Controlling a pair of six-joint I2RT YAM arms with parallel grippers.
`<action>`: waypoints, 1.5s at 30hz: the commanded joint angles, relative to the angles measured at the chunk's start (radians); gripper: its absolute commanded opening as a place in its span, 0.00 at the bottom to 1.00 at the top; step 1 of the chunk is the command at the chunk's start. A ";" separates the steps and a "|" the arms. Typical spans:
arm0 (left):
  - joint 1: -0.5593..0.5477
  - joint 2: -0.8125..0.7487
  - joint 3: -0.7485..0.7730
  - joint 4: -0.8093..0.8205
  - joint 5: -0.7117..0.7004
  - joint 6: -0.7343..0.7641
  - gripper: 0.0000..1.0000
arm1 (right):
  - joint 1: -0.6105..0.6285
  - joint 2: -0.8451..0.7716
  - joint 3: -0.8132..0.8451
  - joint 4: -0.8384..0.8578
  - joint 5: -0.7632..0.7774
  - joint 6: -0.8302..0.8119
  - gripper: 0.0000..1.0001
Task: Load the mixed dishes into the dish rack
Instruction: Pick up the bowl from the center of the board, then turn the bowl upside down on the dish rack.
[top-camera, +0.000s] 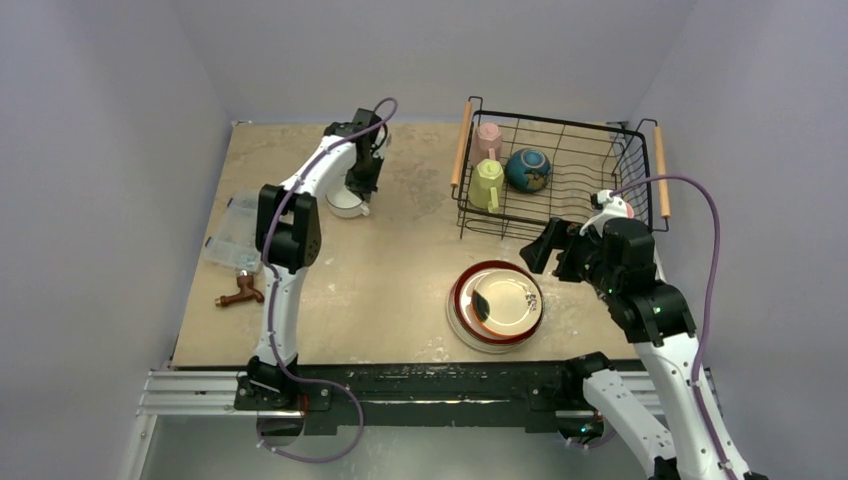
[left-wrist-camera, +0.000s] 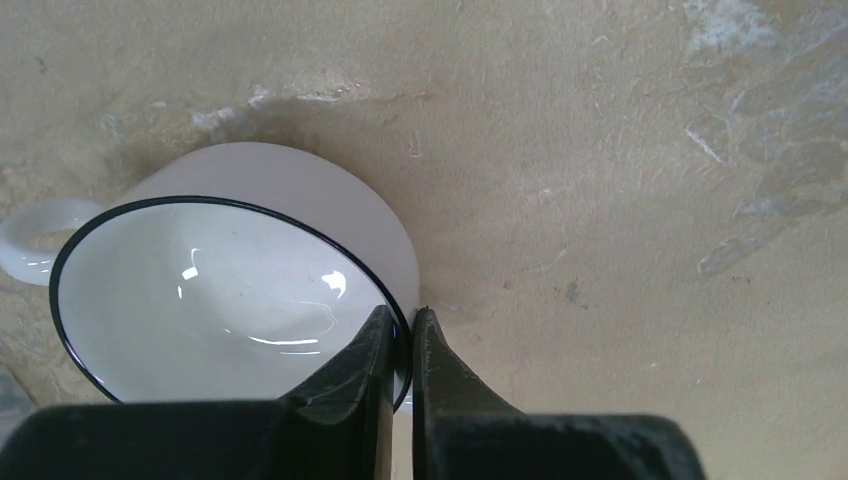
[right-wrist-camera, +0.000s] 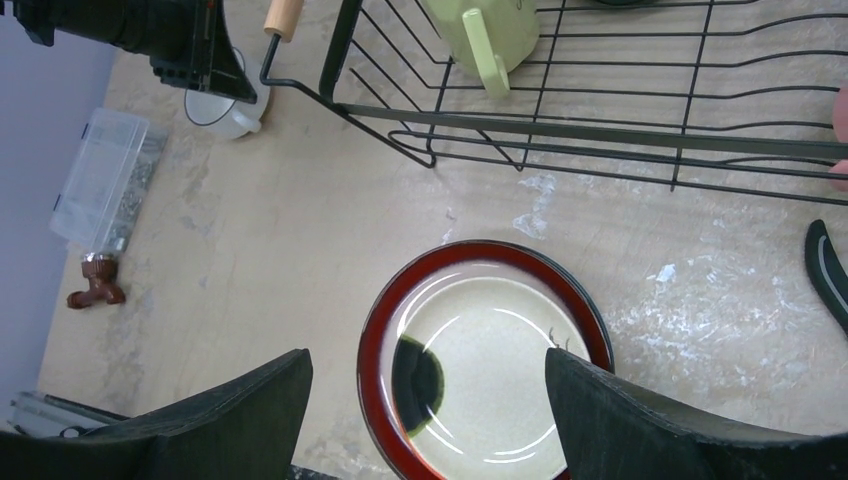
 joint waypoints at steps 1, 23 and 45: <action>-0.020 -0.116 0.010 -0.020 0.029 -0.024 0.00 | -0.001 -0.031 0.048 -0.058 -0.025 0.008 0.87; -0.031 -1.167 -0.807 0.997 0.504 -0.296 0.00 | 0.085 0.036 -0.094 0.419 -0.350 0.264 0.90; -0.056 -1.228 -1.148 1.554 0.696 -0.420 0.00 | 0.493 0.554 -0.169 1.459 -0.275 1.024 0.68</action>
